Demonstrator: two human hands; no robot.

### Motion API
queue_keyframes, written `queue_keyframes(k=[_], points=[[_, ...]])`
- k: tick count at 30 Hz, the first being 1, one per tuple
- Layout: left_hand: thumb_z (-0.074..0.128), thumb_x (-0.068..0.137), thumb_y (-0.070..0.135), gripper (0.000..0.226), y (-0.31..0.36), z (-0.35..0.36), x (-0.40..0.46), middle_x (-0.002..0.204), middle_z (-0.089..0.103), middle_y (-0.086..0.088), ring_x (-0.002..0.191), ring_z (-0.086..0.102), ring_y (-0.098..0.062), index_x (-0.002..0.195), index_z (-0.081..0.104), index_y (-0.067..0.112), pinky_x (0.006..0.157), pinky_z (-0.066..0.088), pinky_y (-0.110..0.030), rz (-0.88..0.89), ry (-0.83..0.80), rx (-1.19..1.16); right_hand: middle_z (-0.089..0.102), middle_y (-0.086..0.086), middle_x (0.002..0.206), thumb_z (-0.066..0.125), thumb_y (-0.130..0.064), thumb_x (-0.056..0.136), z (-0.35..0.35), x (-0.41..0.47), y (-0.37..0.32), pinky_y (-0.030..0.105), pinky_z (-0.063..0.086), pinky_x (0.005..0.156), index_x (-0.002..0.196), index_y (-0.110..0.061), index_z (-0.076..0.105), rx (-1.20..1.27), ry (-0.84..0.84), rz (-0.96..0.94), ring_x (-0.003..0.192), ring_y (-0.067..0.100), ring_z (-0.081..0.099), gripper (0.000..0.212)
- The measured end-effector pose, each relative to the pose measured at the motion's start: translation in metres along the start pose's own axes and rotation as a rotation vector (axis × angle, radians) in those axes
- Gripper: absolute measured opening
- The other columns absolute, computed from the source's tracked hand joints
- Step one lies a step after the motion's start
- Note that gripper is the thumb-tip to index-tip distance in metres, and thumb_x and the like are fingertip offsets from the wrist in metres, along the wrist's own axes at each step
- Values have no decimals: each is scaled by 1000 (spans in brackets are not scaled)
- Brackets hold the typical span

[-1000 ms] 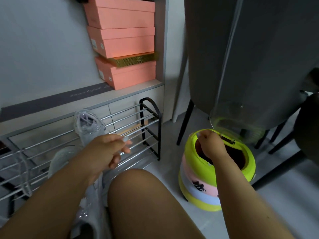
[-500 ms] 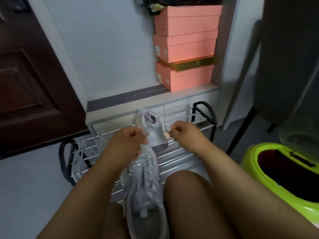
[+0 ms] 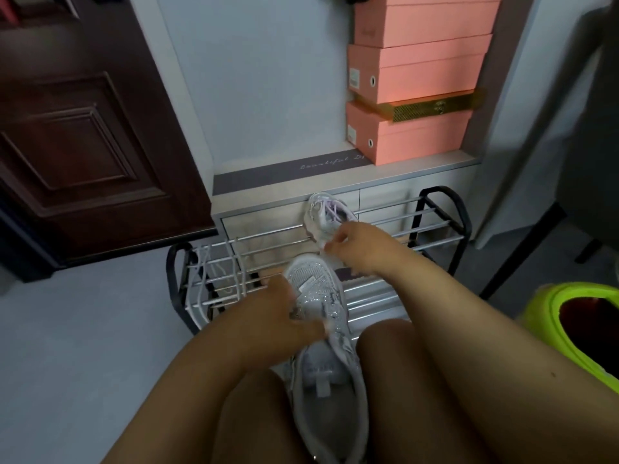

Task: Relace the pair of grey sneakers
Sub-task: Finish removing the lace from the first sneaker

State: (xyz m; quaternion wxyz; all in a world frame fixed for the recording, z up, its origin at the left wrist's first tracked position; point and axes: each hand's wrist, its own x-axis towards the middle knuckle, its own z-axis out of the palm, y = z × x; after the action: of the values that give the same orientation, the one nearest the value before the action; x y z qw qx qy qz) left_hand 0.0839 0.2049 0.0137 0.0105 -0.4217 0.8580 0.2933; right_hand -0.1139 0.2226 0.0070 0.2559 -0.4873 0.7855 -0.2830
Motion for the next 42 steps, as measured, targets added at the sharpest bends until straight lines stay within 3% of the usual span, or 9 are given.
queue_keyframes(k=[8,13,19,22,25,27,36,38,42], points=[[57,86,19,43,-11,14,-1,79,55,5,71,55,-11,126,41,20,53,40,-24,59,46,69,61,13,83,73,-42,74,13,-40,-12,29,55,47,127,-23,28,-51,-457,112,45,18,63,72],[57,89,11,46,-20,19,5,72,48,11,62,49,-2,129,42,28,50,35,-18,107,102,-64,55,13,75,67,-3,74,16,-49,-15,23,49,38,111,-1,42,-53,-423,108,43,17,60,44],[57,89,10,42,-27,25,27,90,55,4,71,55,-7,128,45,20,53,44,-18,44,79,-116,57,12,88,68,-3,75,19,-40,-12,17,44,34,125,3,49,-218,-366,104,54,20,59,54],[58,87,10,32,-28,39,37,108,57,-8,93,57,-21,118,51,12,68,42,-24,-17,25,-15,61,17,107,67,-6,78,37,-31,0,29,59,62,122,3,53,-319,-398,138,81,28,67,47],[56,84,6,11,-33,53,43,91,57,-14,92,60,-29,77,51,12,66,44,-28,-83,-1,40,62,13,79,67,-3,77,60,-18,19,24,54,47,82,-1,62,-276,-408,203,57,18,66,7],[54,84,4,8,-43,65,50,88,63,-21,87,64,-34,79,60,1,72,52,-37,-121,-29,11,57,12,65,67,1,76,76,-9,34,22,50,38,66,-3,55,-233,-393,258,40,14,59,16],[58,83,6,13,-100,137,81,93,69,-24,86,68,-33,87,65,-4,78,57,-41,-350,-109,-134,54,4,38,64,-8,82,153,18,103,11,34,28,62,-6,51,-213,-482,388,25,7,51,24],[59,81,5,16,-113,153,87,91,69,-24,84,69,-33,90,66,-7,77,57,-42,-387,-124,-182,54,-5,34,58,-20,86,169,24,115,11,39,38,63,-9,55,-345,-549,338,37,4,56,25],[68,78,4,23,-135,177,100,93,69,-26,86,69,-33,96,66,-9,76,58,-45,-443,-156,-259,67,15,100,50,-22,90,189,30,136,27,43,81,89,-2,67,-521,-600,188,103,26,60,26]])
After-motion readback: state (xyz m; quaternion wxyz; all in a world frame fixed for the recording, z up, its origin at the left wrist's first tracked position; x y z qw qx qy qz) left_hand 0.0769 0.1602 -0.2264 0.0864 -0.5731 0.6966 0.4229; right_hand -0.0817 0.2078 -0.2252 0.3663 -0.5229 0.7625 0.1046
